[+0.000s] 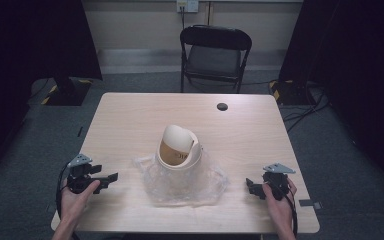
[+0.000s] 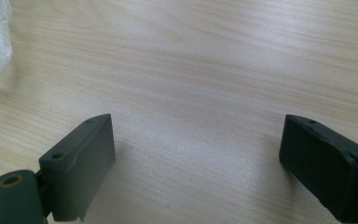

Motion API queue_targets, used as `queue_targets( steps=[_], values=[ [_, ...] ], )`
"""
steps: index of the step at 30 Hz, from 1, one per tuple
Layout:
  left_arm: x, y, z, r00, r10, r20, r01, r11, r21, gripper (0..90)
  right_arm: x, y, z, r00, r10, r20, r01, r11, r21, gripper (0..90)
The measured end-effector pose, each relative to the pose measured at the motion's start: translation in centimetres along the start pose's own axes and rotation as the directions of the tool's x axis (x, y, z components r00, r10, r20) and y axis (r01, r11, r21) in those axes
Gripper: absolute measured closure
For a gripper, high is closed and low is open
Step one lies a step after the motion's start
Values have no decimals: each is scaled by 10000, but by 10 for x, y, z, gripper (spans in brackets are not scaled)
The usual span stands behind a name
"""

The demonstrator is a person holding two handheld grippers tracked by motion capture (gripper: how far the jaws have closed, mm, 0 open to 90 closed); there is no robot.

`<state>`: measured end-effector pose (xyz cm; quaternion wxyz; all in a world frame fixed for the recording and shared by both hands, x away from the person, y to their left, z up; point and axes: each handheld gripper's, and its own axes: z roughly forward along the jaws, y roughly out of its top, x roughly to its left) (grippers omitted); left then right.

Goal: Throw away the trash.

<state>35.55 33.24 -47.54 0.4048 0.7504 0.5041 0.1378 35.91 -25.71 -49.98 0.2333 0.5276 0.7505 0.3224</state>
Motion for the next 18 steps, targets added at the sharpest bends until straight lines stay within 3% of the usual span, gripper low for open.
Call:
queue_targets(
  steps=[5,7,9,11,14,18],
  values=[
    [-1,-12,7,9991,208,-380,-194,9991,385,171,0,0,0,10000,2,0,-2,10000,1,94],
    [-2,-15,10,9988,193,-444,-174,9990,414,171,0,0,0,10000,3,0,-3,10000,1,94],
    [-3,-18,13,9968,490,-626,-460,9978,472,171,0,0,0,10000,4,-1,-4,10000,1,94],
    [-4,-18,13,9963,542,-667,-514,9978,421,172,0,0,0,10000,3,1,-3,10000,1,94],
    [-12,-20,19,9789,1440,-1448,-1361,9887,634,182,0,0,0,10000,-4,3,4,10000,3,94],
    [-10,-20,22,9812,1305,-1425,-1259,9912,413,141,0,0,0,10000,1,0,-1,10000,1,94]
  ],
)
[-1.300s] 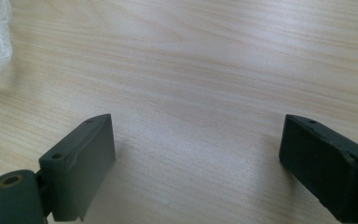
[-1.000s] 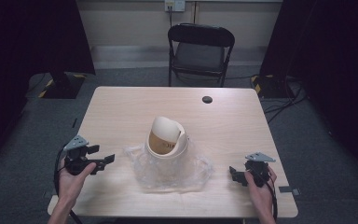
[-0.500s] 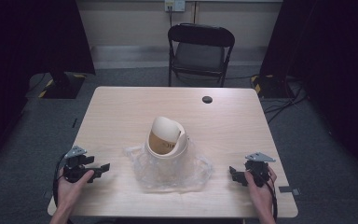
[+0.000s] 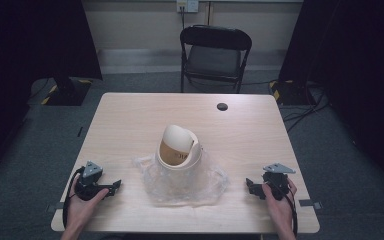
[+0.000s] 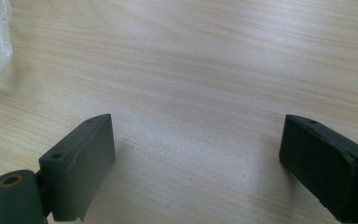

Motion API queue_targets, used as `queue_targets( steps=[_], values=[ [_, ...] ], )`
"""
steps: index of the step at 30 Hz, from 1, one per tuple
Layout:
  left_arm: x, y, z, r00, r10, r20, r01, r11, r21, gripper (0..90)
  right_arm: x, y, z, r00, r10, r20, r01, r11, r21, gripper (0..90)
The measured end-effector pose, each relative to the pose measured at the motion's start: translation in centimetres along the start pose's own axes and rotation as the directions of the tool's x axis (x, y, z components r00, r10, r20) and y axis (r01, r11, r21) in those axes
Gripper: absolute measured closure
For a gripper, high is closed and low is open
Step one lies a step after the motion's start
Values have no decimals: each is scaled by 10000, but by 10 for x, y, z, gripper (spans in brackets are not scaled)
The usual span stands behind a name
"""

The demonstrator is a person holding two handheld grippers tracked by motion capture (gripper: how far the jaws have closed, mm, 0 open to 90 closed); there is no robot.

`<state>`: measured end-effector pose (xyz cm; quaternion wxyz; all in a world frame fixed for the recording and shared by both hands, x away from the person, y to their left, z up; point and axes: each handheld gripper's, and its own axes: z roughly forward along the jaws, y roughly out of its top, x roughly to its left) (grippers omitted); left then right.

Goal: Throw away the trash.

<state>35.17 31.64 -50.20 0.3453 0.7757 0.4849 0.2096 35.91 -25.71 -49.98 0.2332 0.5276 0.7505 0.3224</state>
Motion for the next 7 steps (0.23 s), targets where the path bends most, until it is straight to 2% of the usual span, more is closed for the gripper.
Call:
queue_targets(
  steps=[7],
  values=[
    [-2,1,1,9998,-101,-163,101,9999,23,129,0,0,0,10000,-5,4,5,10000,0,94]
  ],
)
